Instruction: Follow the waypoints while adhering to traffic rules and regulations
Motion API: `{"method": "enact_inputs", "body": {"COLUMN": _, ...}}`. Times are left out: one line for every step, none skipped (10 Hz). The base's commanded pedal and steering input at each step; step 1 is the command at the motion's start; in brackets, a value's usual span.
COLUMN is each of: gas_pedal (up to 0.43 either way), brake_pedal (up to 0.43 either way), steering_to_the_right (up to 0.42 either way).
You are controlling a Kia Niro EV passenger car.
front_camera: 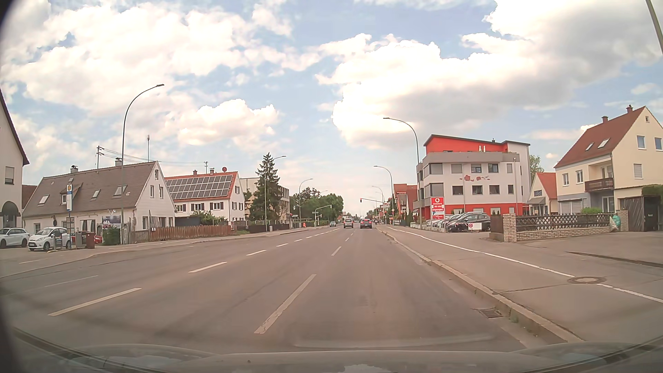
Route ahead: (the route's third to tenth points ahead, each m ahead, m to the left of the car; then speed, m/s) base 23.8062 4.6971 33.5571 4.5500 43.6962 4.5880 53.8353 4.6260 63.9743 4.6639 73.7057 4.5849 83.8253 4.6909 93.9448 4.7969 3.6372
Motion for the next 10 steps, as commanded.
{"method": "enact_inputs", "body": {"gas_pedal": 0.240, "brake_pedal": 0.018, "steering_to_the_right": 0.014}}
{"method": "enact_inputs", "body": {"gas_pedal": 0.248, "brake_pedal": 0.018, "steering_to_the_right": 0.012}}
{"method": "enact_inputs", "body": {"gas_pedal": 0.287, "brake_pedal": 0.018, "steering_to_the_right": 0.010}}
{"method": "enact_inputs", "body": {"gas_pedal": 0.299, "brake_pedal": 0.018, "steering_to_the_right": 0.010}}
{"method": "enact_inputs", "body": {"gas_pedal": 0.299, "brake_pedal": 0.018, "steering_to_the_right": 0.010}}
{"method": "enact_inputs", "body": {"gas_pedal": 0.287, "brake_pedal": 0.018, "steering_to_the_right": 0.010}}
{"method": "enact_inputs", "body": {"gas_pedal": 0.287, "brake_pedal": 0.018, "steering_to_the_right": 0.010}}
{"method": "enact_inputs", "body": {"gas_pedal": 0.287, "brake_pedal": 0.018, "steering_to_the_right": 0.012}}
{"method": "enact_inputs", "body": {"gas_pedal": 0.287, "brake_pedal": 0.018, "steering_to_the_right": 0.014}}
{"method": "enact_inputs", "body": {"gas_pedal": 0.287, "brake_pedal": 0.018, "steering_to_the_right": 0.018}}
